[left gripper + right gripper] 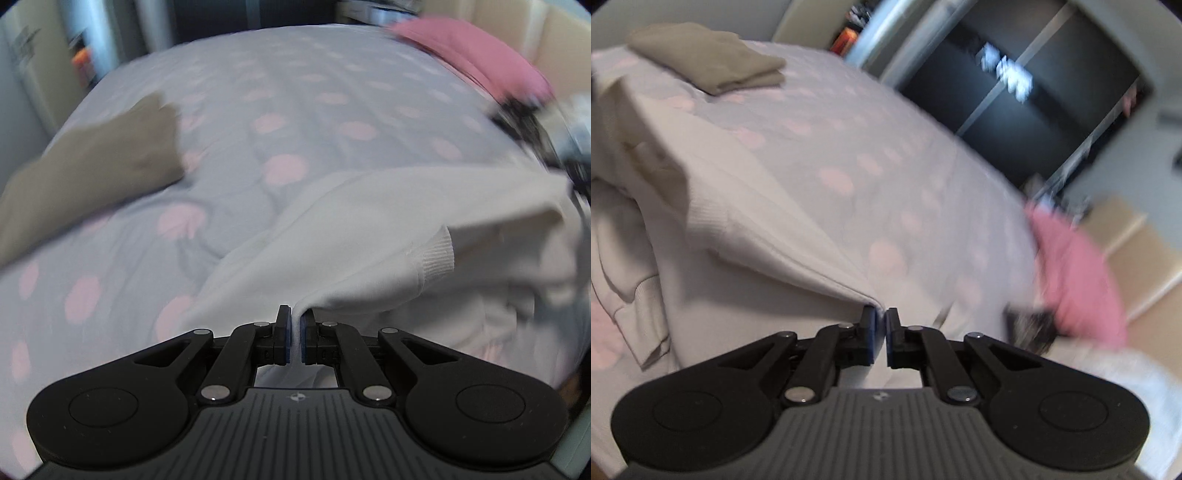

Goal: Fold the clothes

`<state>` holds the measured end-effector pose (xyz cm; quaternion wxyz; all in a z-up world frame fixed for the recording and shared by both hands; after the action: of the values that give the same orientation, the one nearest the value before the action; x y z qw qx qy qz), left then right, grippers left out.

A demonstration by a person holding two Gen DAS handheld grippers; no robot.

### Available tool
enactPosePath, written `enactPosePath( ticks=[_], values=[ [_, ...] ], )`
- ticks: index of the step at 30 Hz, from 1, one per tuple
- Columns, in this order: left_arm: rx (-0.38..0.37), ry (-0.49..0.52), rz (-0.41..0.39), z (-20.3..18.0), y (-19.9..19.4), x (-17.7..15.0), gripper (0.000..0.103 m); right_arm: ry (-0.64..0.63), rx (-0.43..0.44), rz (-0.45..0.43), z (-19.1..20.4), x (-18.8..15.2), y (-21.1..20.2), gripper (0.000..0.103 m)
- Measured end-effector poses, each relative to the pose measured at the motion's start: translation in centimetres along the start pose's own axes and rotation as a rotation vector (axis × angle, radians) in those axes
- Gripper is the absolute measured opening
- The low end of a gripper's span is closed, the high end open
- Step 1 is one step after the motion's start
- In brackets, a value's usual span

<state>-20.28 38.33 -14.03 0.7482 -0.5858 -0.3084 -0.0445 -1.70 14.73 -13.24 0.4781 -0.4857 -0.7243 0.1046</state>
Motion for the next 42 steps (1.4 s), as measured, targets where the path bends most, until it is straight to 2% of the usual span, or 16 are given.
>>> enactPosePath(
  ticks=[2, 9, 10, 11, 13, 18, 20, 27, 31, 33, 36, 38, 41, 42],
  values=[
    [0.016, 0.038, 0.008, -0.6, 0.3, -0.3, 0.003, 0.002, 0.026, 0.030, 0.3, -0.5, 0.8, 0.006],
    [0.067, 0.124, 0.043, -2.1, 1.4, -1.4, 0.003, -0.240, -0.033, -0.002, 2.8, -3.0, -0.4, 0.007],
    [0.074, 0.136, 0.048, -2.3, 1.6, -1.6, 0.003, -0.274, -0.041, -0.007, 3.2, -3.3, -0.5, 0.013],
    [0.077, 0.138, 0.048, -2.3, 1.6, -1.6, 0.003, -0.320, -0.055, -0.019, 3.7, -3.6, -0.8, 0.027],
    [0.078, 0.133, 0.046, -2.1, 1.5, -1.7, 0.003, -0.439, -0.095, -0.063, 4.9, -4.1, -1.6, 0.043],
    [0.078, 0.141, 0.050, -2.2, 1.3, -1.9, 0.003, -0.771, -0.128, -0.174, 8.8, -5.8, -2.8, 0.046],
    [0.077, 0.148, 0.049, -2.3, 1.3, -1.9, 0.003, -0.834, -0.139, -0.193, 9.6, -6.0, -2.7, 0.046],
    [0.066, 0.198, 0.053, -2.8, 1.3, -2.6, 0.003, -0.809, -0.096, -0.204, 9.7, -5.6, -2.3, 0.043],
    [0.042, 0.258, 0.059, -3.7, 1.5, -3.4, 0.003, -0.776, -0.071, -0.194, 9.6, -5.6, -2.6, 0.021],
    [0.031, 0.294, 0.055, -4.1, 1.4, -3.8, 0.004, -0.760, -0.058, -0.189, 9.5, -5.5, -2.8, 0.018],
    [-0.007, 0.366, 0.039, -5.0, 1.2, -4.5, 0.018, -0.736, -0.040, -0.181, 9.4, -5.5, -3.0, 0.018],
    [-0.031, 0.422, 0.025, -5.7, 0.9, -4.9, 0.021, -0.732, -0.039, -0.176, 9.3, -5.7, -3.2, 0.018],
    [-0.036, 0.511, -0.003, -6.8, 0.6, -5.4, 0.032, -0.724, -0.037, -0.172, 9.4, -6.1, -3.4, 0.018],
    [-0.039, 0.547, -0.012, -7.1, 0.4, -5.7, 0.039, -0.718, -0.035, -0.170, 9.4, -6.2, -3.5, 0.018]
  ],
)
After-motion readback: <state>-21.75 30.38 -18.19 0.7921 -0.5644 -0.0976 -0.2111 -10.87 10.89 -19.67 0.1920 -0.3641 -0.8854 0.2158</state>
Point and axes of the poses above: each gripper's, at about its wrist camera, not at the fingertips, and y roughly the way its jaws point, z to its left, x to its top, the point moved 4 cm from there along y, roughly the way its jaws point
